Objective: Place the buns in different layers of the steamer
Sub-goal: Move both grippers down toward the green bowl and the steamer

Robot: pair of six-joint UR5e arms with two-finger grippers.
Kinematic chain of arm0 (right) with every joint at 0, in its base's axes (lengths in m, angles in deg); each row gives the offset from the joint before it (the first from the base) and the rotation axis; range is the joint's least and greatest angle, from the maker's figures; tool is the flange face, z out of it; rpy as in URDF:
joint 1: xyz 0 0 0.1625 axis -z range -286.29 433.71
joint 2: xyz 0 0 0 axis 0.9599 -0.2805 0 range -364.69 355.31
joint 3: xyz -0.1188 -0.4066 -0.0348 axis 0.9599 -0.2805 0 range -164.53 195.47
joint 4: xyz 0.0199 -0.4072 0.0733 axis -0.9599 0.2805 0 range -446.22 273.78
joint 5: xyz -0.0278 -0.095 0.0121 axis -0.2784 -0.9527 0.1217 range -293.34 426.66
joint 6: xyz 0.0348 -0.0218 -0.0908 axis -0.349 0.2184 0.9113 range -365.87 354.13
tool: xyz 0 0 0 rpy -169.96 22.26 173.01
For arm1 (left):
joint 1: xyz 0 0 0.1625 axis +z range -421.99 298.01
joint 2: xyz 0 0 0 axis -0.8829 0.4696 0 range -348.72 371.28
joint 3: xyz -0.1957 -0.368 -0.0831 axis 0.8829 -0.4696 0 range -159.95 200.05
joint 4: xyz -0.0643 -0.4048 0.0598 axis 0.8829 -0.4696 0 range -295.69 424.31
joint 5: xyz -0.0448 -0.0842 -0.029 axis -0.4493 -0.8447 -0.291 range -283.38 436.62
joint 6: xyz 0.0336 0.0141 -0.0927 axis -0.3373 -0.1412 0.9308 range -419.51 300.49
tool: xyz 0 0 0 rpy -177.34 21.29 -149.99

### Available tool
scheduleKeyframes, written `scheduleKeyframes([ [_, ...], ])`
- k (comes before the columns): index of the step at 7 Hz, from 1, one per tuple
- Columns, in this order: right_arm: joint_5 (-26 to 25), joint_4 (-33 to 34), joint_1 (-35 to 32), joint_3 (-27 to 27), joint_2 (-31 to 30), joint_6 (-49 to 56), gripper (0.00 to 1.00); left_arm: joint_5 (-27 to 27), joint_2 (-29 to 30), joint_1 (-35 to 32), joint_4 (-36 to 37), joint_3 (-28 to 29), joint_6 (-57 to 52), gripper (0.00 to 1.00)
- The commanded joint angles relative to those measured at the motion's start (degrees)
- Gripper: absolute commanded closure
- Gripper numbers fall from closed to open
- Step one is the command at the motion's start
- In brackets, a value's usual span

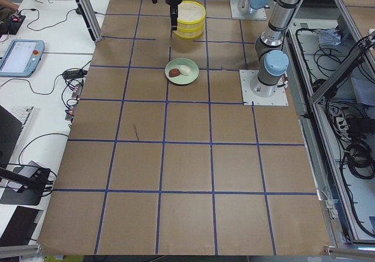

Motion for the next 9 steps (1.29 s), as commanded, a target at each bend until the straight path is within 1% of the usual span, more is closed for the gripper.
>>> scheduleKeyframes([
  [1,0.0,0.0,0.0,0.1,0.0,0.1,0.0,0.0,0.0,0.2,0.1,0.0,-0.1,0.0],
  [4,-0.8,-0.9,1.1,0.2,0.2,1.0,0.0,0.0,-0.1,0.1,0.3,-0.3,-0.8,0.0],
  [5,-0.7,-0.9,1.2,1.2,0.1,1.0,0.0,0.0,-0.1,0.0,0.3,-0.2,-0.8,0.0],
  [7,-0.7,0.5,1.2,7.7,-0.2,0.2,0.06,0.0,0.1,0.0,0.3,-0.9,-0.8,0.0],
  [8,-0.7,3.0,1.2,11.0,-0.1,0.2,0.05,-0.1,-0.1,-0.1,0.5,-1.9,-0.8,0.0],
  [9,-0.5,9.4,1.7,16.5,-0.1,0.2,0.05,-1.0,-0.4,-0.1,0.5,-2.0,-0.7,0.0],
])
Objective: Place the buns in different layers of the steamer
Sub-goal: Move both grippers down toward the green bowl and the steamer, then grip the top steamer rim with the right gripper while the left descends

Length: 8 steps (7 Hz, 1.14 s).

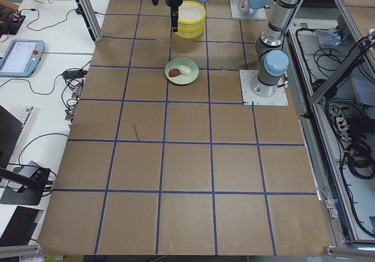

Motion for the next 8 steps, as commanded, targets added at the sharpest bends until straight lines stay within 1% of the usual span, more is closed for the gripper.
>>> scheduleKeyframes([
  [1,0.3,15.1,1.0,12.9,0.0,-0.1,0.06,-2.5,-0.2,0.0,0.6,0.0,0.0,0.0],
  [2,0.3,25.8,1.1,20.2,0.3,0.0,0.06,-2.5,0.0,1.0,0.8,-1.2,0.1,0.0],
  [3,0.2,32.3,1.1,25.1,0.6,0.3,0.06,-1.9,1.2,1.2,3.6,-4.3,0.4,0.0],
  [4,0.2,34.6,1.1,26.5,1.1,0.4,0.08,0.0,2.6,1.5,11.8,-9.2,0.8,0.0],
  [5,0.0,34.7,1.1,26.5,1.1,0.6,0.08,0.9,4.7,1.5,19.6,-13.2,1.2,0.0],
  [6,0.0,34.7,1.1,26.4,1.1,0.6,0.21,0.6,8.2,1.5,25.1,-14.5,1.3,0.0],
  [7,0.0,34.8,1.1,26.4,1.1,0.6,0.37,0.1,12.3,1.3,27.0,-14.6,2.6,0.0],
  [8,0.0,34.8,1.2,26.4,1.1,0.3,0.63,0.2,14.3,1.3,27.7,-15.6,3.0,0.0],
])
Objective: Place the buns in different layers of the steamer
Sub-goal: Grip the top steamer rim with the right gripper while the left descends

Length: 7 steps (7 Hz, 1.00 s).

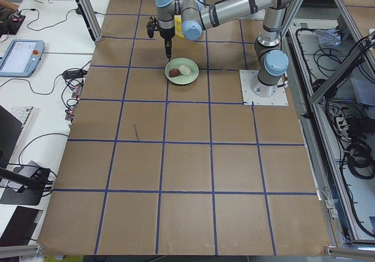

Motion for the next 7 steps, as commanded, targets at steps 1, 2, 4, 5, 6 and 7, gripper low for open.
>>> scheduleKeyframes([
  [1,0.3,0.1,0.0,0.1,0.0,-0.2,0.74,-0.1,3.3,0.0,1.8,-3.8,3.3,0.0],
  [2,0.5,0.1,0.1,0.0,0.0,-0.2,0.79,-0.1,3.2,-0.2,2.0,-6.6,5.3,0.0],
  [4,0.5,0.1,0.0,0.0,-0.1,0.0,0.81,-0.3,3.2,-0.4,2.1,-7.8,5.6,0.0],
  [5,0.8,0.1,0.1,0.0,-0.2,0.1,0.81,-1.3,3.1,-0.6,2.1,-8.9,5.5,0.02],
  [6,0.8,0.0,-0.2,0.0,-0.8,0.1,0.82,-2.4,3.1,-0.6,2.3,-10.2,5.4,0.06],
  [7,0.8,-0.3,-0.1,-0.1,-0.9,0.2,0.85,-2.3,3.1,-0.5,2.3,-10.0,5.0,0.33],
])
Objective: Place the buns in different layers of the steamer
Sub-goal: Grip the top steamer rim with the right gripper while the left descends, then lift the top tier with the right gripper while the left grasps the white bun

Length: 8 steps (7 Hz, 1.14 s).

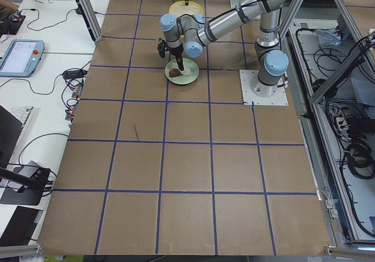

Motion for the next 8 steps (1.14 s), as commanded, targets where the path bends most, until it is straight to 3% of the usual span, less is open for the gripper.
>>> scheduleKeyframes([
  [1,0.1,-0.6,0.2,-0.4,-0.4,0.1,0.88,-0.3,0.0,0.0,0.1,-0.7,-0.4,0.62],
  [3,-0.1,-2.9,0.9,-3.9,-0.5,0.3,0.88,0.1,-0.1,0.0,0.1,-0.8,-0.2,0.98],
  [6,-0.4,-11.3,12.7,-7.8,-0.5,11.7,0.91,0.1,-2.4,-0.3,0.3,2.5,3.0,1.0],
  [8,-0.9,-12.1,21.0,-7.9,-0.2,19.4,0.93,-0.4,-6.5,-0.9,-8.5,9.7,3.7,0.99],
])
